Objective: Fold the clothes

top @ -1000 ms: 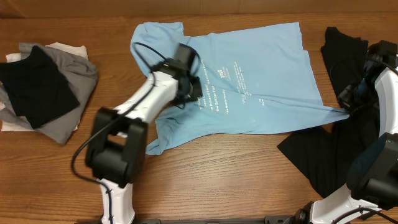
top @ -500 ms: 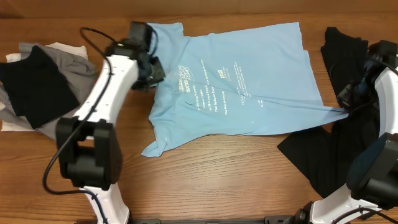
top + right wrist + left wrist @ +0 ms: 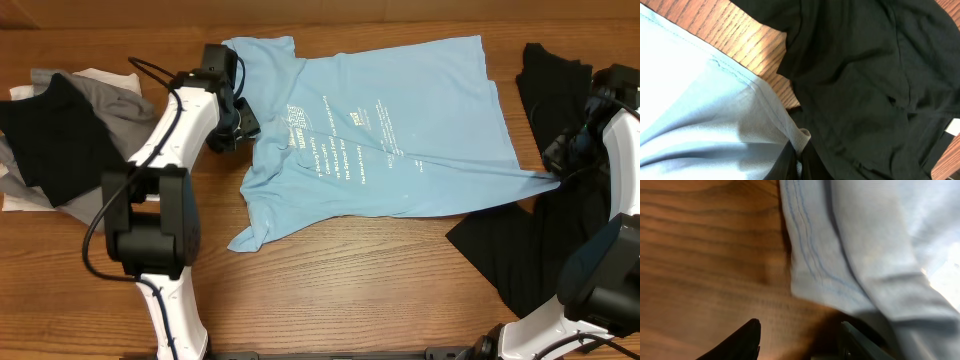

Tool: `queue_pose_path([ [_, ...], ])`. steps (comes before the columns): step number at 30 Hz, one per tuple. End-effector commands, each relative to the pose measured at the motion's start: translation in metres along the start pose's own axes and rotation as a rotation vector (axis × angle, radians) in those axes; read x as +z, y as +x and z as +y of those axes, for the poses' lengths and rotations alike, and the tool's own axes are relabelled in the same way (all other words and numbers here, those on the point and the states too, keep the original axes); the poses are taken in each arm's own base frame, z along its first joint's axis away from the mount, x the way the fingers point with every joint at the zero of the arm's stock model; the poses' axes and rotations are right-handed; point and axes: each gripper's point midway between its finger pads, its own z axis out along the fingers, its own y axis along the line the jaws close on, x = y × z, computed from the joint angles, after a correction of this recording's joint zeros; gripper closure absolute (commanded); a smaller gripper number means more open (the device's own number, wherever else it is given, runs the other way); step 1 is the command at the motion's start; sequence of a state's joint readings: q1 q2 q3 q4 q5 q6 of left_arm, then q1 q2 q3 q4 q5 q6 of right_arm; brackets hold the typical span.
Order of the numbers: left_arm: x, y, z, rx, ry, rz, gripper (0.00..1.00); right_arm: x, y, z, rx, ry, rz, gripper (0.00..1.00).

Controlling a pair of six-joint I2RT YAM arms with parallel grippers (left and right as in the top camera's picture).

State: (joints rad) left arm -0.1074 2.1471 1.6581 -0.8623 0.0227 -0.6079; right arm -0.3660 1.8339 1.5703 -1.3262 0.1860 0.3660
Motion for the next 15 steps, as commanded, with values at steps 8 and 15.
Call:
queue_pose_path([
  [8,0.038,-0.025,0.001,-0.055,0.034,-0.055,0.48,-0.001,-0.001,0.0,0.003,-0.007,-0.004,0.96],
  [15,0.042,-0.028,-0.001,-0.024,0.066,-0.041,0.96,-0.001,-0.001,0.0,0.003,-0.007,-0.004,0.96],
])
